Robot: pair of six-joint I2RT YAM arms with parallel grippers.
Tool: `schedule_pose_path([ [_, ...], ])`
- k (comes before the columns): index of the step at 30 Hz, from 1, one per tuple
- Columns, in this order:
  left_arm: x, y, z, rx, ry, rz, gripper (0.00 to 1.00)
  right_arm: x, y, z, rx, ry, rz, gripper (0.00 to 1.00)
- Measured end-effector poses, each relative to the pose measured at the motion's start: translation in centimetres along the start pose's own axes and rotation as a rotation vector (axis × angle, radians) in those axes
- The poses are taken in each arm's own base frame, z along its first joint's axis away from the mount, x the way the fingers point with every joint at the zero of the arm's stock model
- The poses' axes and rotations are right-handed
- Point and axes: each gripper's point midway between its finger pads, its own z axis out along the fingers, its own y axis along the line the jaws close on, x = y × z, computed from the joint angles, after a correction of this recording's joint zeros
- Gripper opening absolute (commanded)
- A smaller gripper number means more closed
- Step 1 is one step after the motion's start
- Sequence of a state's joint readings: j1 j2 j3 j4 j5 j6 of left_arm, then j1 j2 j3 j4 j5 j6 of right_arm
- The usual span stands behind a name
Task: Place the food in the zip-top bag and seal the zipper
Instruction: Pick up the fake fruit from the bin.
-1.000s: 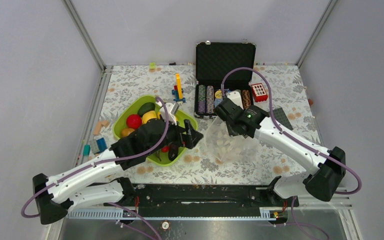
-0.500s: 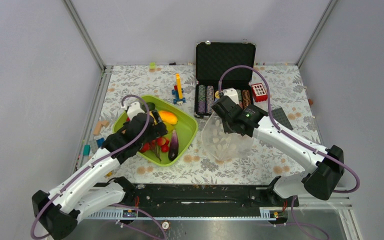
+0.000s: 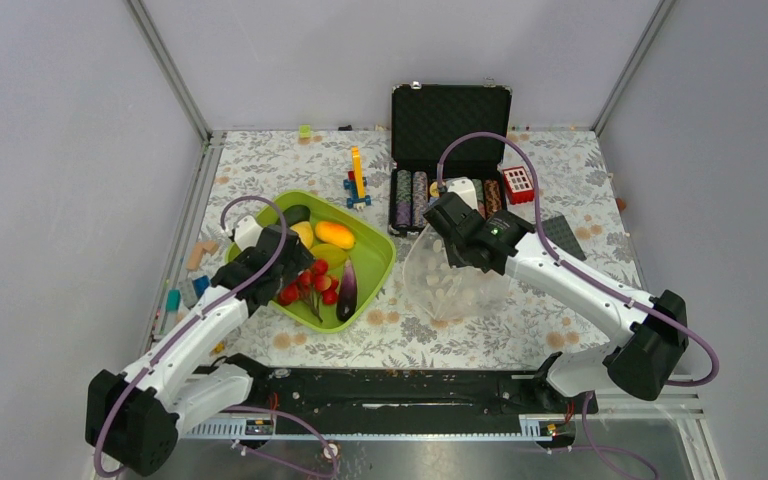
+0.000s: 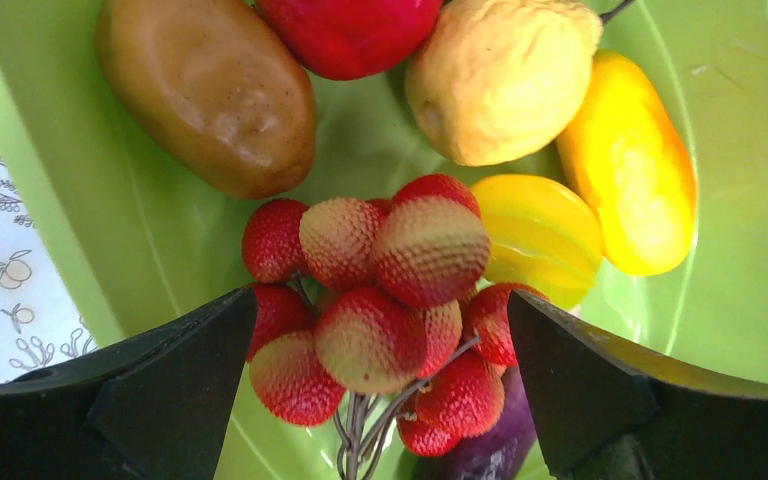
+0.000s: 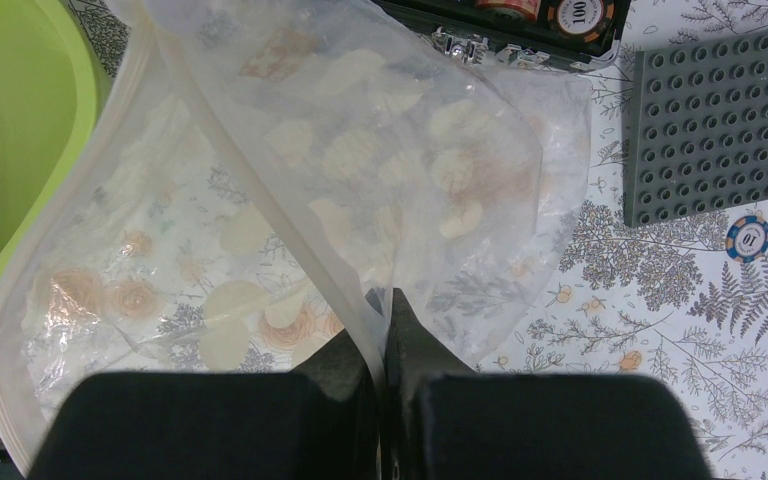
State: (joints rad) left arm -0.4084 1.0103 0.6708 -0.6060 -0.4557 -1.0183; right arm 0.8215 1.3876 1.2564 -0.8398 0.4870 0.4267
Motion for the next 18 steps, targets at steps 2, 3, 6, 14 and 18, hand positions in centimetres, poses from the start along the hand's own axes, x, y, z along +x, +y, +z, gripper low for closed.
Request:
schedule_pose_path([
  [2, 0.3, 0.2, 0.9, -0.017, 0.008, -0.009, 0.95, 0.0, 0.0, 0.0, 0.000, 0.001, 0.000, 0.00],
  [3, 0.5, 0.3, 1.4, -0.025, 0.012, -0.011, 0.94, 0.1, 0.0, 0.1, 0.001, 0.002, -0.001, 0.00],
  [6, 1.2, 0.3, 2.6, -0.041, 0.030, -0.015, 0.89, 0.1, 0.0, 0.1, 0.002, 0.003, -0.003, 0.00],
  [14, 2.1, -0.1, 4.4, -0.053, 0.059, -0.013, 0.60, 0.2, -0.1, 0.2, 0.005, 0.007, -0.006, 0.00],
  [18, 2.3, -0.3, 4.9, -0.056, 0.064, -0.009, 0.45, 0.2, -0.1, 0.2, 0.006, 0.007, -0.006, 0.00],
])
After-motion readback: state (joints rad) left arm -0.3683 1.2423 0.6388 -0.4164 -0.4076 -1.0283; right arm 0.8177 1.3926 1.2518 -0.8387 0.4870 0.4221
